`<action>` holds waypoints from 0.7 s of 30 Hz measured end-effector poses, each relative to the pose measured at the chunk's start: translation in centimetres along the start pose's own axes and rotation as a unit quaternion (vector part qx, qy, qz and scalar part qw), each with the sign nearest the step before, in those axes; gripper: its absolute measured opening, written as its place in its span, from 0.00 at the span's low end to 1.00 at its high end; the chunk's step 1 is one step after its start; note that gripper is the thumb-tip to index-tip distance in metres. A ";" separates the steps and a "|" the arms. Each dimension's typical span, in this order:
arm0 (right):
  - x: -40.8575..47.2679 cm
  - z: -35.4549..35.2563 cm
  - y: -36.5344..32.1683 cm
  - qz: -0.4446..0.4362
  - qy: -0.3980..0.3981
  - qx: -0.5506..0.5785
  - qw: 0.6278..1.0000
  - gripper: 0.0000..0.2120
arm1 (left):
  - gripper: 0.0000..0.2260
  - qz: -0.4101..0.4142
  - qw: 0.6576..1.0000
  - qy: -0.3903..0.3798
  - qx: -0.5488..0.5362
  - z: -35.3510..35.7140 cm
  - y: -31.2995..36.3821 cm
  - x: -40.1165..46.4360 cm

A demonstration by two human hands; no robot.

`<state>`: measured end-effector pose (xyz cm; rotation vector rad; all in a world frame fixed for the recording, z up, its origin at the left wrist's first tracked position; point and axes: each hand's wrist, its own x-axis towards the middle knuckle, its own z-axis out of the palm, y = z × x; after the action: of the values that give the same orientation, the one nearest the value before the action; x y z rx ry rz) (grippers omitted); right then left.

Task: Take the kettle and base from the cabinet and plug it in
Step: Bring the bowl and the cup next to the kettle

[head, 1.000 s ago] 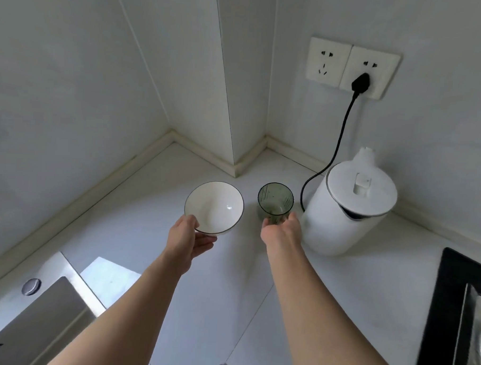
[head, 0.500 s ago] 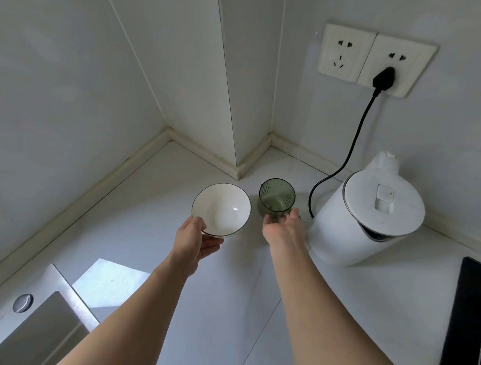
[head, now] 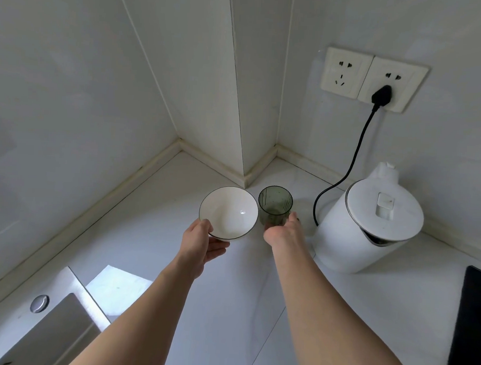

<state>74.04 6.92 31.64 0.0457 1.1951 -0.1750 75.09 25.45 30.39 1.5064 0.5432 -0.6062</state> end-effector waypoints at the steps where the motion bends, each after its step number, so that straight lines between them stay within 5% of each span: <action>1: 0.2 0.0 0.1 -0.004 -0.002 -0.006 1.000 0.18 | 0.14 0.001 1.000 0.000 -0.002 0.0 0.1 0.0; 14: 0.6 -2.9 1.1 -0.061 -0.050 -0.131 0.988 0.30 | 0.14 -0.002 1.000 0.000 0.004 -1.0 0.0 0.7; 21: -0.7 -7.3 -0.7 -0.114 -0.023 -0.234 0.965 0.26 | 0.11 -0.032 0.998 0.004 -0.047 0.6 -2.0 -0.6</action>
<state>66.92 7.24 29.59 -0.5096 1.1685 -0.0901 73.32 24.97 29.27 1.4080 0.6206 -0.6161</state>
